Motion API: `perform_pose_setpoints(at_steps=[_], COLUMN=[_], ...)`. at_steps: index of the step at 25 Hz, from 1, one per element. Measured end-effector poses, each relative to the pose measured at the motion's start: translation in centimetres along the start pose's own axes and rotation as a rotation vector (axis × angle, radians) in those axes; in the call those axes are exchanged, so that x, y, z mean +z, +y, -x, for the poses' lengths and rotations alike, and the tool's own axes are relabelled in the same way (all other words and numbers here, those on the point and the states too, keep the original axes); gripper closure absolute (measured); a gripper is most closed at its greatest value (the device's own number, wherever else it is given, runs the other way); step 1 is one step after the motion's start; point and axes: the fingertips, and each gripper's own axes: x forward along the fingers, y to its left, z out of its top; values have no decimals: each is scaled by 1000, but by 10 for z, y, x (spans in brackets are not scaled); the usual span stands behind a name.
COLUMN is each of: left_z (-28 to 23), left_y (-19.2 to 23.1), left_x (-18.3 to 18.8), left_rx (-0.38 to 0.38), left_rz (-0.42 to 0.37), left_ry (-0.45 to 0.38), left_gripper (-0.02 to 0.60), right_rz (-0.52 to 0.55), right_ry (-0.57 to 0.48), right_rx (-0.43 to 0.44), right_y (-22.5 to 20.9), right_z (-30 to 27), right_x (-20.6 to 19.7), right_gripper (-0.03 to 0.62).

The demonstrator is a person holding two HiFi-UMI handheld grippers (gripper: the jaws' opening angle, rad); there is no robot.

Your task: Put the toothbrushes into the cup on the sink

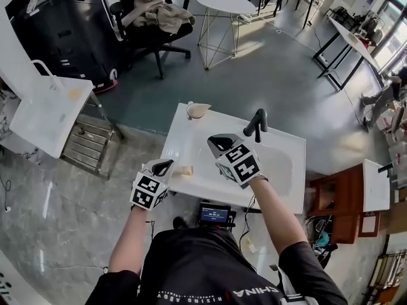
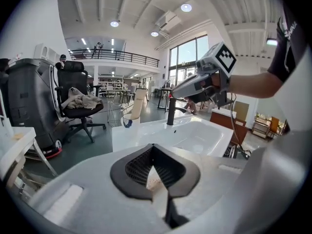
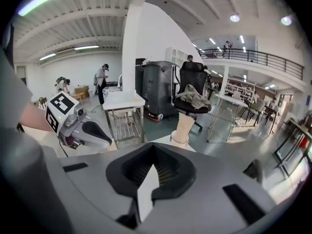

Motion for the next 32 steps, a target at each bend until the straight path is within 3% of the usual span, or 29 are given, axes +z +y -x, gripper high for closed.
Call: perform_pose_setpoints(at_steps=[6, 19, 27, 32], left_z=[11, 15, -5, -17], left_y=[-15, -9, -4, 11], left_x=[-25, -38, -53, -61], left_rx=[-28, 1, 22, 49], left_rz=[6, 11, 31, 43], left_ry=[26, 30, 63, 106], left_gripper=[584, 584, 584, 584], right_rz=[-122, -336, -476, -588], right_ry=[40, 108, 182, 236], right_rx=[41, 90, 216, 338], right_y=[39, 47, 60, 71], right_z=[-3, -25, -67, -92], right_x=[-47, -88, -126, -137], right_gripper=[586, 584, 503, 441])
